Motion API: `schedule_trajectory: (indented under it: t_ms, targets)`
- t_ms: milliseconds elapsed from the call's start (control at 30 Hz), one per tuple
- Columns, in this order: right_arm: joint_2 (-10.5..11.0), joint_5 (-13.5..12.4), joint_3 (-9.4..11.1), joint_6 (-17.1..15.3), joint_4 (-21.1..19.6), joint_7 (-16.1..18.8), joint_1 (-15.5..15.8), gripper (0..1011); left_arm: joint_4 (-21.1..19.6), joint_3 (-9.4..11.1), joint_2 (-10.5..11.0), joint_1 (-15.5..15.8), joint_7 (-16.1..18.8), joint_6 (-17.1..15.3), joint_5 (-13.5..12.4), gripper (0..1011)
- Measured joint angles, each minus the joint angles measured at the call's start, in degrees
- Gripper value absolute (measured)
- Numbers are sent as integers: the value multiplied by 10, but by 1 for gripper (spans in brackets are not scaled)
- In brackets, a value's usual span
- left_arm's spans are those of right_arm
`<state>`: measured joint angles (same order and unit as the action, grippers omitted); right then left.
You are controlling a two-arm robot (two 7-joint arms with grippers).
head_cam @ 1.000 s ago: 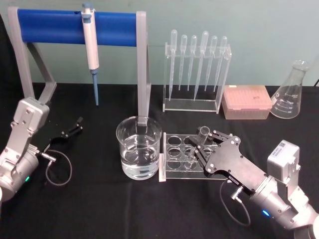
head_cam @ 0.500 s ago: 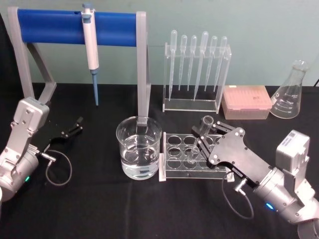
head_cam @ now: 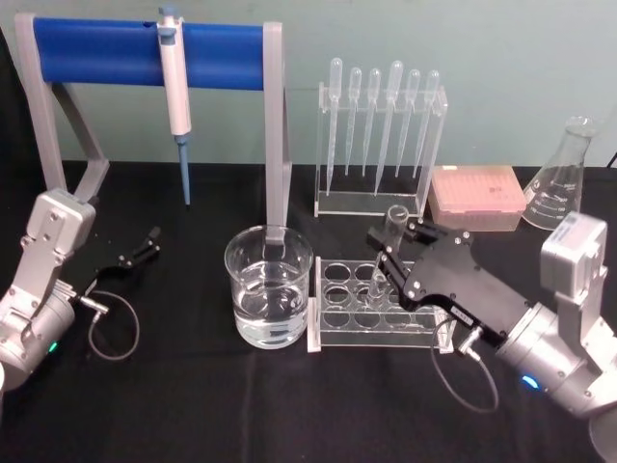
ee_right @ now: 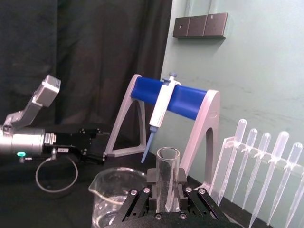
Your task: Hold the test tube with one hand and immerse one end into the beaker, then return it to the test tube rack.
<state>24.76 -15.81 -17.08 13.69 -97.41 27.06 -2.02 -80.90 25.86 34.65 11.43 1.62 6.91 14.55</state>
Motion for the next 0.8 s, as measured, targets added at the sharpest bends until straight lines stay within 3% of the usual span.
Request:
schedule_trajectory:
  t_ms: [233, 433, 800]
  targets:
    - [9, -27, 9, -39, -24, 1, -9, 241, 0, 0, 0, 0, 0, 0, 0, 1000]
    - [21, -71, 20, -89, -42, 3, -22, 241, 0, 0, 0, 0, 0, 0, 0, 1000]
    - [42, -107, 7, -151, -33, 19, -73, 241, 0, 0, 0, 0, 0, 0, 0, 1000]
